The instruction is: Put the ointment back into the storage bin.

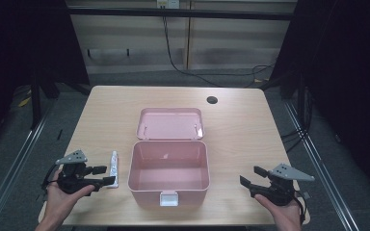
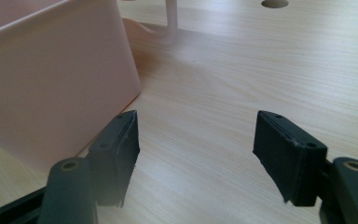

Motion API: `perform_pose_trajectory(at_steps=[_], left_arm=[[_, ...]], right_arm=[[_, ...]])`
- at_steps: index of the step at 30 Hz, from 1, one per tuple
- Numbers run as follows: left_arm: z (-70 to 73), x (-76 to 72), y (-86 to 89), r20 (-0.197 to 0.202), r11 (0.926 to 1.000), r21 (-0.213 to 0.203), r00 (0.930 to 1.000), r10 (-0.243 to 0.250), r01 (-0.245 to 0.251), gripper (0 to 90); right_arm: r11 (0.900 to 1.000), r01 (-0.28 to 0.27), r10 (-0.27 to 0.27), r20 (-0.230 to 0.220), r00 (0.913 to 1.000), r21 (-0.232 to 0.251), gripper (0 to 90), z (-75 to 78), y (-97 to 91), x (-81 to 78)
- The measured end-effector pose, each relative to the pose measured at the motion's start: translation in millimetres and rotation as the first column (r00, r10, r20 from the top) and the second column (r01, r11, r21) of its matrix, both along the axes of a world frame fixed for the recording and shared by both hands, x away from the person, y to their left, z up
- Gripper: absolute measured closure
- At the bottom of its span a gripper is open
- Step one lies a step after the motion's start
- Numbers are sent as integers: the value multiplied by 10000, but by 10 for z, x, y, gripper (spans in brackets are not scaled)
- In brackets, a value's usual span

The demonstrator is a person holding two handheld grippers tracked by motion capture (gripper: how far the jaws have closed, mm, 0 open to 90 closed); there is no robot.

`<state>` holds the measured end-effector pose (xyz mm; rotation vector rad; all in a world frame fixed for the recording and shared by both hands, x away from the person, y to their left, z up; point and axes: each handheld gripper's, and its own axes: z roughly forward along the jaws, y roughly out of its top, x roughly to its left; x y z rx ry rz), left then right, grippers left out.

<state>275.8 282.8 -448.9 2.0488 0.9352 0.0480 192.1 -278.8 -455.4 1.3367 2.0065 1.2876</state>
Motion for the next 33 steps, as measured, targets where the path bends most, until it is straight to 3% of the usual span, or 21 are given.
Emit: perform_pose_trajectory(at_steps=[2, 8, 11, 13, 16, 18, 19, 22, 24, 28, 32, 33], left_arm=[[-7, 5, -11, -90, 9999, 78, 9999, 130, -130, 325], [42, -13, -2, -402, 9981, -619, 9992, -62, 37, 358], [104, -38, -19, -131, 9994, -348, 9999, -47, 43, 355], [122, -31, -20, -307, 9983, -575, 9995, -71, 53, 352], [145, -23, -24, -264, 9986, -524, 9996, -54, 40, 388], [163, 7, -17, -499, 9982, -590, 9987, -126, 96, 427], [177, 17, -16, -512, 9987, -502, 9987, -64, 38, 427], [249, 39, -51, -252, 9995, 300, 9997, -14, 22, 418], [283, 56, -80, -280, 9990, 397, 9994, -216, 227, 414], [339, 87, -149, -336, 9927, 1165, 9990, -284, 322, 422], [381, 155, -168, -384, 9886, 1502, 9992, -89, 146, 444], [391, 184, -162, -613, 9886, 1500, 9981, 5, 87, 468]], right_arm=[[9999, -54, 54, 58, 10000, 135, 297, 8, 8, -2], [9994, -46, 51, -129, 9999, 353, 306, 25, 6, -20], [9996, -98, 104, -217, 9997, 260, 304, 35, 17, -17], [9995, -172, 177, -210, 9996, 258, 296, 47, 36, -16], [9991, -284, 292, -244, 9993, 316, 297, 66, 65, -20], [9992, -292, 297, -170, 9994, 289, 298, 77, 68, -29], [9990, -298, 303, -168, 9994, 321, 298, 78, 63, -31], [9992, -241, 247, -199, 9995, 320, 297, 77, 53, -37], [9992, -235, 242, -213, 9995, 327, 298, 77, 52, -36], [9990, -348, 355, -256, 9990, 290, 297, 75, 64, -31], [9987, -472, 478, -304, 9984, 211, 296, 70, 78, -24], [9985, -497, 504, -311, 9982, 226, 295, 70, 79, -23]])
